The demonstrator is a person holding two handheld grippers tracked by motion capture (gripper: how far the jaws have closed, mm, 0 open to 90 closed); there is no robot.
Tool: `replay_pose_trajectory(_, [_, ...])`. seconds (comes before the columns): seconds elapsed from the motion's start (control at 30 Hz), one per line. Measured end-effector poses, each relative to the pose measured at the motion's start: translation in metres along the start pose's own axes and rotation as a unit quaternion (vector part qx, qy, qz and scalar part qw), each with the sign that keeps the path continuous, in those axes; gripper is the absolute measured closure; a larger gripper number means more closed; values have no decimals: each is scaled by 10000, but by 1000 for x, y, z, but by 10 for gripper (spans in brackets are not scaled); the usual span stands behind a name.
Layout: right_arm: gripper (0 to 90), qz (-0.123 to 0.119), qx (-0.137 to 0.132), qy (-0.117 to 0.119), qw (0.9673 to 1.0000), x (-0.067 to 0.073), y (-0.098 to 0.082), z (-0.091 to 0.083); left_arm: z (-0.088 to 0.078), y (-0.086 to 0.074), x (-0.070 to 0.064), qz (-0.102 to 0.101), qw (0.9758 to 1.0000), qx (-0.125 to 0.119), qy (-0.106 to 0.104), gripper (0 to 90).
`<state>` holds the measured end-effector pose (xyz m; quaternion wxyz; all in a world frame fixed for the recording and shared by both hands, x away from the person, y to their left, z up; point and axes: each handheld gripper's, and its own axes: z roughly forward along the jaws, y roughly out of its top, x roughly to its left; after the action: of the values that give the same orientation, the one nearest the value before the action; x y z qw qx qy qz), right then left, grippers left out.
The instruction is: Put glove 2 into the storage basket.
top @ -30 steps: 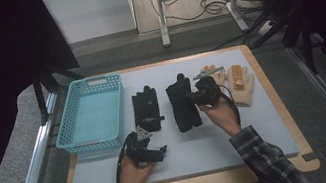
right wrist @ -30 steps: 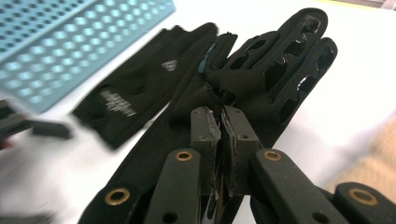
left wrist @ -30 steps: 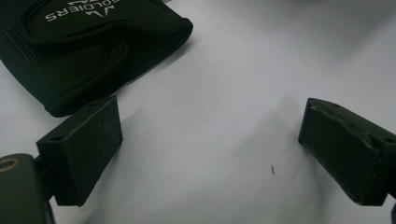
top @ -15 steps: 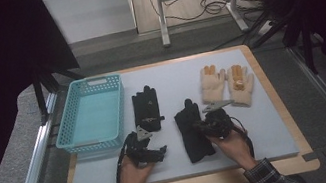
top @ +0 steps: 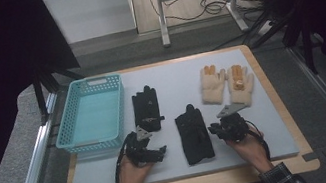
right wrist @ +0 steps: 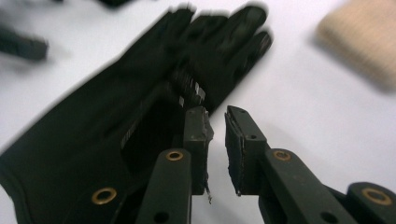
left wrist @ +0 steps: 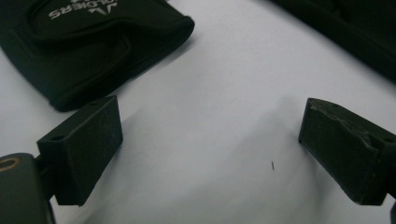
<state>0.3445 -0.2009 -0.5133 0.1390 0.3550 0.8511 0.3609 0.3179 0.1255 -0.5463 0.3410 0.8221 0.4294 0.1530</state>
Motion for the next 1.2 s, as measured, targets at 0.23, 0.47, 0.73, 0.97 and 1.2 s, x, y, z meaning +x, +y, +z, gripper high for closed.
replay_pose_trajectory(0.23, [774, -71, -5, 360, 9993, 14, -8, 8, -18, -10, 5, -179, 9998, -112, 44, 66])
replay_pose_trajectory(0.47, [741, -240, -77, 408, 9989, 24, -3, 4, -21, -23, 6, -38, 9995, -56, 310, 66])
replay_pose_trajectory(0.73, [659, -164, -324, 481, 9982, 10, 28, 10, -19, -24, 11, -170, 9998, -50, 132, 55])
replay_pose_trajectory(0.97, [707, -388, -381, 812, 9952, 21, 71, 44, -19, -24, 11, -180, 9997, -66, 128, 55])
replay_pose_trajectory(1.2, [698, -574, -333, 915, 9936, 32, 111, 80, -18, -24, 11, -180, 9997, -73, 121, 56])
